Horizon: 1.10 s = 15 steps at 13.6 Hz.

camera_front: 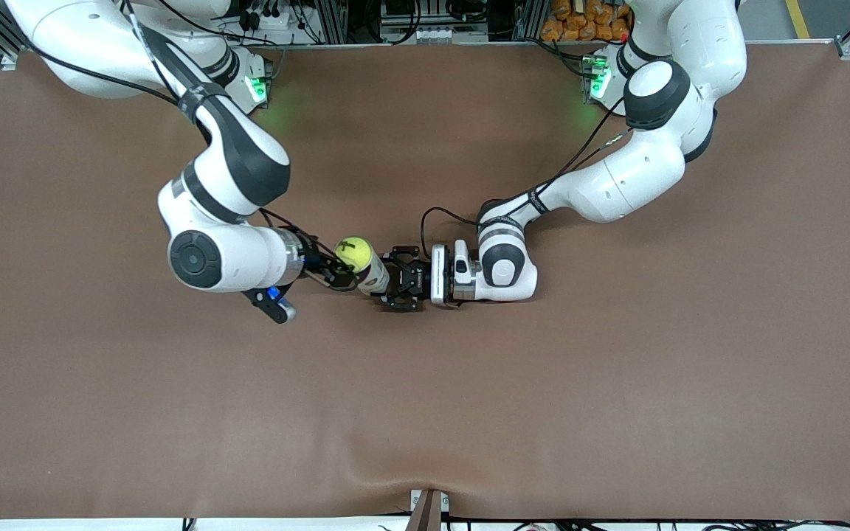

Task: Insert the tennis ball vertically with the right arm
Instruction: 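Release the ball into the tube and withdraw the right gripper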

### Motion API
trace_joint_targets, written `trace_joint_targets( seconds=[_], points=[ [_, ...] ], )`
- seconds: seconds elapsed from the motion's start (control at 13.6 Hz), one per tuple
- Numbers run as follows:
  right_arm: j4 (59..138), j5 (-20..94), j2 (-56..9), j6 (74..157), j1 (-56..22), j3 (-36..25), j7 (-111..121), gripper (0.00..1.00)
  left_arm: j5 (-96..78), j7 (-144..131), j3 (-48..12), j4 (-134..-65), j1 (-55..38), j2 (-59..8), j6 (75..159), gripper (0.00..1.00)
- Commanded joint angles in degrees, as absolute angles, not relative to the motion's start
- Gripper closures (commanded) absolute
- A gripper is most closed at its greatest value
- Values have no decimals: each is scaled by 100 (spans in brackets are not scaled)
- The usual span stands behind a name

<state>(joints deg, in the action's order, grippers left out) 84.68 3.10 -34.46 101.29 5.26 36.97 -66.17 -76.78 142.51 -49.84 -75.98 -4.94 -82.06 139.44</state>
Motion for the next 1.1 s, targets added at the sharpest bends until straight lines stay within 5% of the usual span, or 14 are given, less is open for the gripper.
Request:
trace_joint_targets(
  seconds=[0.0, 0.44, 1.03],
  points=[
    [8499, 264, -3305, 9827, 939, 3753, -6154, 0, -7884, 14353, -4799, -7611, -501, -8104, 13878, 12],
    [8815, 167, -2830, 9554, 1599, 3315, -4064, 0, -7910, 14344, -4808, -7629, -466, -8007, 13878, 0],
    [8930, 202, -1865, 9141, 767, 866, -882, 0, -7998, 13992, -4808, -8524, 87, -7375, 13913, 0]
  ],
)
